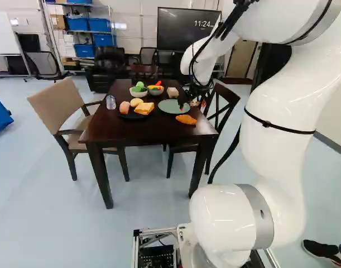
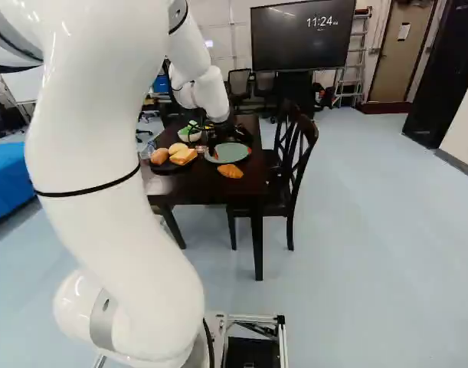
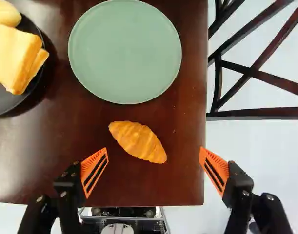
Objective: Move the croissant to the empty plate
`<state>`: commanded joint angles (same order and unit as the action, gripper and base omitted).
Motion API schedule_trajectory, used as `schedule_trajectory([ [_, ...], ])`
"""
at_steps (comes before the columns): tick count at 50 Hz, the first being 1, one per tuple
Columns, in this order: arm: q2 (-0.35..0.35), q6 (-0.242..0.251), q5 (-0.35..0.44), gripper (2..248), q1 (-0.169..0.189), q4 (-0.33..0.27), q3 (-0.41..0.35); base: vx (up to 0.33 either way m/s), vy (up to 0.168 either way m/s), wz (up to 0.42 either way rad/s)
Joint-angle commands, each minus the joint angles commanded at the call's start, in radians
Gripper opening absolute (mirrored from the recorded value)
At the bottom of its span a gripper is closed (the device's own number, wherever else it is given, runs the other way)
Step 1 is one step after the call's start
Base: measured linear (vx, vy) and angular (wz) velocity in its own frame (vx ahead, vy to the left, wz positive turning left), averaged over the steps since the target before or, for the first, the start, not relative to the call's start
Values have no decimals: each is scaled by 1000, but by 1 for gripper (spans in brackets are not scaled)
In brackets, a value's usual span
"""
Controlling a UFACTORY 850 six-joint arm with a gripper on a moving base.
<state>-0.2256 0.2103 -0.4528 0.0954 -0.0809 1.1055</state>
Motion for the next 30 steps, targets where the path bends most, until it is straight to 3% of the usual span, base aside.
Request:
schedule_trajectory([
  [30,0,315,0,247,0,0,0,0,0,0],
])
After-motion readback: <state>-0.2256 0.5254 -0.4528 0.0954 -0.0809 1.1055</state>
